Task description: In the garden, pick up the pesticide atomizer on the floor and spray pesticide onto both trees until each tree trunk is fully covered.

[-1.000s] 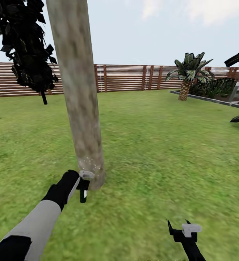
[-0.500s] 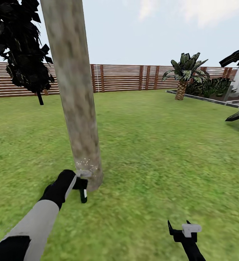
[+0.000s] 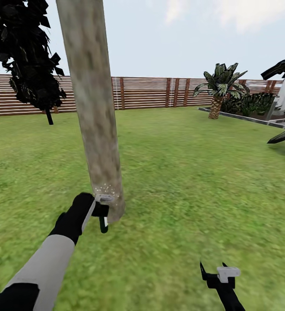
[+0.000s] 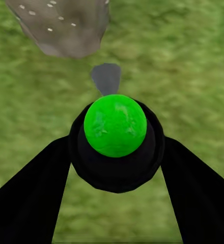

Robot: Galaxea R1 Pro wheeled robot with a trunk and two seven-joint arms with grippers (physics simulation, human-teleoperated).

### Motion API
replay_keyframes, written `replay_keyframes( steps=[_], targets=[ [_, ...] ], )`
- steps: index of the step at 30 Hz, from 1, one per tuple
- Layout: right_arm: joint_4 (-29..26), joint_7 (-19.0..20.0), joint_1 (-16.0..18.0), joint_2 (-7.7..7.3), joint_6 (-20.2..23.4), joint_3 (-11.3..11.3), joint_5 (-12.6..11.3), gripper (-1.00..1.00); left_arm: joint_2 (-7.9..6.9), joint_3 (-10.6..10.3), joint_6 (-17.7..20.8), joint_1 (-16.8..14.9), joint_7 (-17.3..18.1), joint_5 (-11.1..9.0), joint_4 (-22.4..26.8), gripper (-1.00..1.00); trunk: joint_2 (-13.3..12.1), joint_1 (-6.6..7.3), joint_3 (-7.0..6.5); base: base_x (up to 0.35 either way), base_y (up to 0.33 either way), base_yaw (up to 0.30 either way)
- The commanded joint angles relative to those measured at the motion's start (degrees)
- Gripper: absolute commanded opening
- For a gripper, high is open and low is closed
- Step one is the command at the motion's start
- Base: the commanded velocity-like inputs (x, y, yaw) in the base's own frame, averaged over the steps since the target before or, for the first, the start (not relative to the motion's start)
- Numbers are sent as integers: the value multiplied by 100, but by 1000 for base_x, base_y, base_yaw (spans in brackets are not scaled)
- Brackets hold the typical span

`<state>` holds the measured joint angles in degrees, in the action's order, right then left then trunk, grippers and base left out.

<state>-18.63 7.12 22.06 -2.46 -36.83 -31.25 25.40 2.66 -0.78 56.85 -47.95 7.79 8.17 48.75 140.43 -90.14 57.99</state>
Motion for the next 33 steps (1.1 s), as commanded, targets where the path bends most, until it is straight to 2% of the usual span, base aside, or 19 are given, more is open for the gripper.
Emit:
replay_keyframes(
  steps=[1, 2, 4, 5, 6, 8, 9, 11, 13, 14, 17, 21, 23, 25, 27, 29, 31, 32, 33],
  targets=[
    [0, 0, 0, 0, 0, -2, 2, 100, 31, -13, 39, -11, 0, 6, 15, -100, 0, 0, 0, -18, 5, 0],
    [0, 0, 0, 0, 0, -1, 1, 100, 52, -15, 54, -20, -2, -1, 20, -100, 0, 0, 0, -11, 3, 0],
    [0, 0, 0, 0, 0, -2, 0, 100, 242, -24, 83, -56, -5, -14, 35, -100, 0, 0, 0, -3, 1, 0],
    [0, 0, 0, 0, 0, -3, 0, 100, 290, -25, 85, -59, -5, -15, 36, -100, 0, 0, 0, -1, 0, 0],
    [0, 0, 0, 0, 0, -3, 0, 100, 327, -26, 91, -62, -5, -13, 37, -100, 0, 0, 0, 0, 0, 0],
    [0, 0, 0, 0, 0, -4, 0, 100, 305, -15, 97, -58, -5, -3, 45, -100, 0, 0, 0, 0, 0, 0],
    [0, 0, 0, 0, 0, -4, 0, 100, 263, 4, 98, -51, -5, -1, 83, -100, 0, 0, 0, 0, 0, 0],
    [0, 0, 0, 0, 0, -4, 1, 100, 73, 20, 103, -11, 1, -10, 266, -100, 0, 0, 0, 0, 0, 0],
    [0, 0, 0, 0, 2, -2, 0, 100, -225, 39, 109, 19, 8, -18, 525, -100, 0, 0, 0, 0, 0, 0],
    [0, 0, 0, 0, 1, -1, 0, 100, -308, 45, 113, 25, 10, -20, 587, -100, 0, 0, 0, 0, 0, 0],
    [0, 0, 0, 0, 0, 0, 2, 100, -374, 40, 115, 30, 12, -24, 641, -100, 0, 0, 0, 0, 0, 0],
    [0, 0, 0, 0, 3, -1, 5, 100, -222, -2, 116, -40, 10, -37, 660, -100, 0, 0, 0, 0, 0, 0],
    [0, 0, 0, 0, 1, -2, 5, 100, 98, -15, 123, -62, 5, -13, 670, -100, 0, 0, 0, 0, 0, 0],
    [0, 0, 0, 0, 2, -3, 4, 100, 260, -19, 124, -70, 4, -2, 761, -100, 0, 0, 0, 0, 0, 0],
    [0, 0, 0, 0, 1, -3, 6, 100, 302, -17, 129, -75, 4, -3, 897, -100, 0, 0, 0, 0, 0, 0],
    [0, 0, 0, 0, 0, -4, 7, 100, 276, 1, 134, -69, 4, -4, 1158, -100, 0, 0, 0, 0, 0, 0],
    [0, 0, 0, 0, 1, -4, 7, 100, 161, 25, 140, -57, 4, 5, 1276, -100, 0, 0, 0, 0, 0, 0],
    [0, 0, 0, 0, 3, -4, 8, 100, 29, 33, 152, -51, 4, 2, 1312, -100, 0, 0, 0, 0, 0, 0],
    [0, 0, 0, 0, 2, -4, 8, 100, -223, 43, 180, -43, 4, -16, 1342, -100, 0, 0, 0, 0, 0, 0]
  ],
)
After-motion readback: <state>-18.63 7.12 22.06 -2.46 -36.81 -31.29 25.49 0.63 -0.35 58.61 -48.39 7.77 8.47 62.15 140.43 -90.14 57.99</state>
